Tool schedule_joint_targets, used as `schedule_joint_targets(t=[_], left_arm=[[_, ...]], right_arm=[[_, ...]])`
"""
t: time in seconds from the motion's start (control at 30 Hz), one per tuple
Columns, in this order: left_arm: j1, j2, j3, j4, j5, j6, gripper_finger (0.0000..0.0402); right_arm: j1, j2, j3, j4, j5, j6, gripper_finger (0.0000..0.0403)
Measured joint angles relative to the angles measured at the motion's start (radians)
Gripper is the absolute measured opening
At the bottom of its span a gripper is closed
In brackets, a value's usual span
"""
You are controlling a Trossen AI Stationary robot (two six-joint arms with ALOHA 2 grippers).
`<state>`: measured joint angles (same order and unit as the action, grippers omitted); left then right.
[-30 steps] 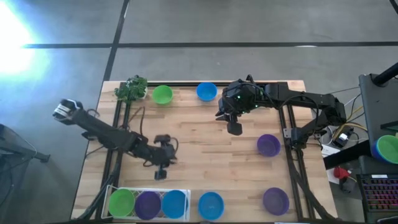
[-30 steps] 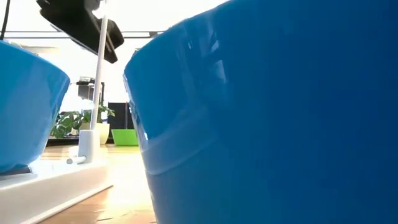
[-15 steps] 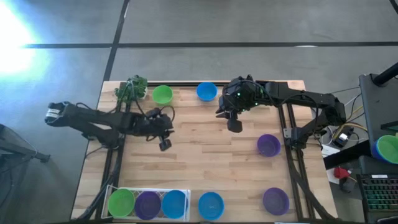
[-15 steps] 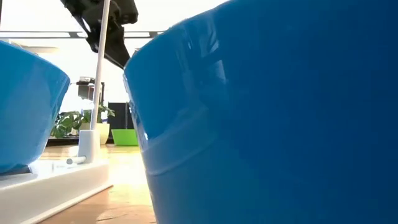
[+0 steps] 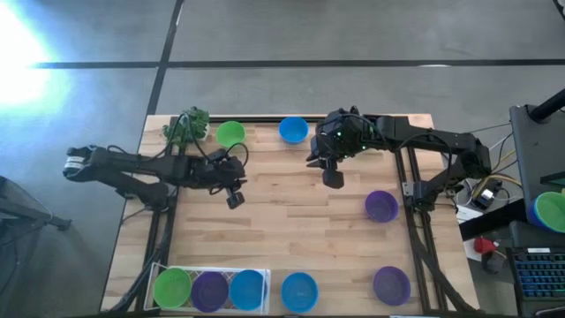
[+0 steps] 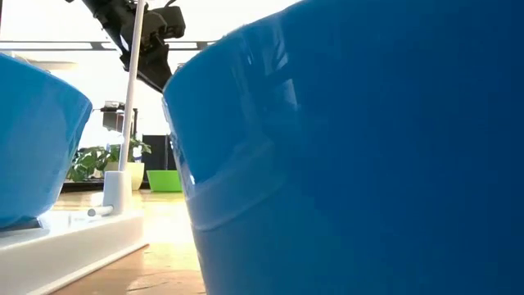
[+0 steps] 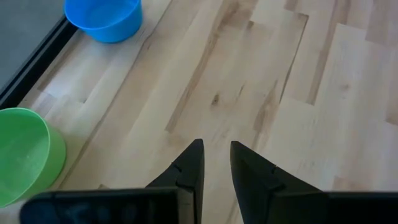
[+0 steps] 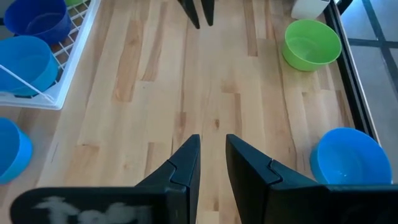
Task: Pick & Place Mini bowls
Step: Stack the left green bowl on the green bowl on the shelf
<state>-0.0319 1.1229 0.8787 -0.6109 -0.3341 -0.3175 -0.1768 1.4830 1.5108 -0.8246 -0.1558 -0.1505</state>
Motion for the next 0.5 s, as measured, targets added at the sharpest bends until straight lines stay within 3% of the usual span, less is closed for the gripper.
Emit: schedule_joint_targets(t=[0.5], left_arm=[[0.002, 0.000, 0.000, 0.000, -0.005, 0.001, 0.0071]], right_arm=[[0.000, 0.000, 0.000, 0.000, -0.001, 0.001, 0.0075]])
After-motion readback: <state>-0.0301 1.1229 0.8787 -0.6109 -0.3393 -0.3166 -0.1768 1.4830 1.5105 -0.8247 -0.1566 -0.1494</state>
